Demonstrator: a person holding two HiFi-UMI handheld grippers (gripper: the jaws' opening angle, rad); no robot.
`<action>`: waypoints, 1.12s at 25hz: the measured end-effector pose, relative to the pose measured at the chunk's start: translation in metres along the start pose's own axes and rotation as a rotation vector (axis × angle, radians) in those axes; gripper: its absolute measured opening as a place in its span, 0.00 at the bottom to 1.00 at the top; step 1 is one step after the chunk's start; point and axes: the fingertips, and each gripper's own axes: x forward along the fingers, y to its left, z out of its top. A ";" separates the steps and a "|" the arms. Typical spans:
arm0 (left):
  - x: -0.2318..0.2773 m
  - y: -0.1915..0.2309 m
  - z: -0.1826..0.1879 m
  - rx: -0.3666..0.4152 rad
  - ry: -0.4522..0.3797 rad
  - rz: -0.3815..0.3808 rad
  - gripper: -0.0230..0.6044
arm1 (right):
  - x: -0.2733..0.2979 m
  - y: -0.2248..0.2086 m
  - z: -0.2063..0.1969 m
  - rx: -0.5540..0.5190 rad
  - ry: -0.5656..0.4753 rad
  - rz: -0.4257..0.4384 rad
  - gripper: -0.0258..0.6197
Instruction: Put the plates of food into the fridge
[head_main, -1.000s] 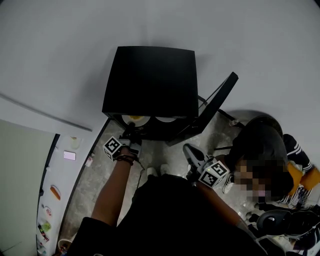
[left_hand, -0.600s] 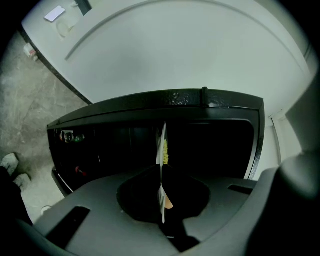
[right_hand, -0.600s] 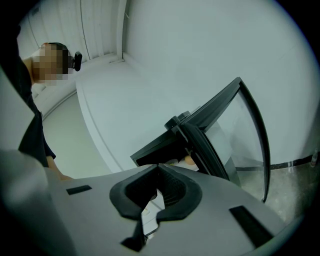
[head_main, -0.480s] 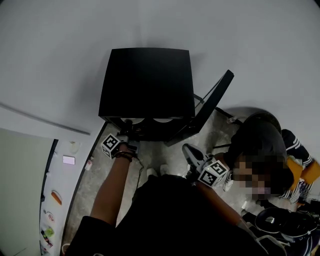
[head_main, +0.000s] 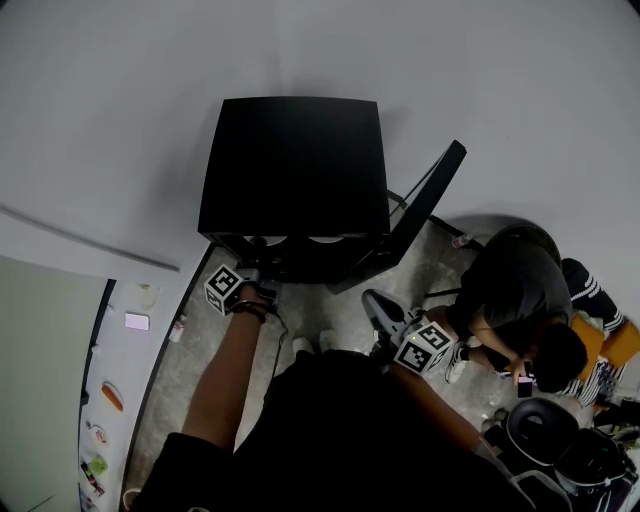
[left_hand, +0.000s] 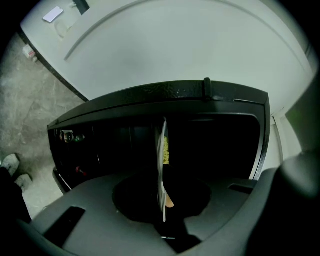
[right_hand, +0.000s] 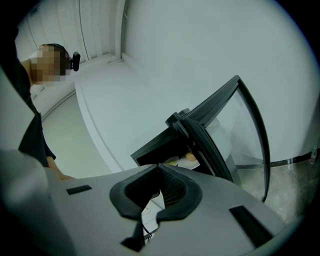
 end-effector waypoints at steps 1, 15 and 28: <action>-0.002 0.001 -0.001 -0.002 0.002 0.001 0.10 | 0.001 0.000 0.000 0.001 0.000 0.003 0.08; -0.075 -0.024 -0.026 0.261 0.051 -0.068 0.07 | 0.009 0.012 -0.010 -0.022 0.045 0.069 0.08; -0.151 -0.107 -0.083 0.815 0.085 -0.174 0.07 | 0.017 0.043 -0.021 -0.106 0.102 0.173 0.08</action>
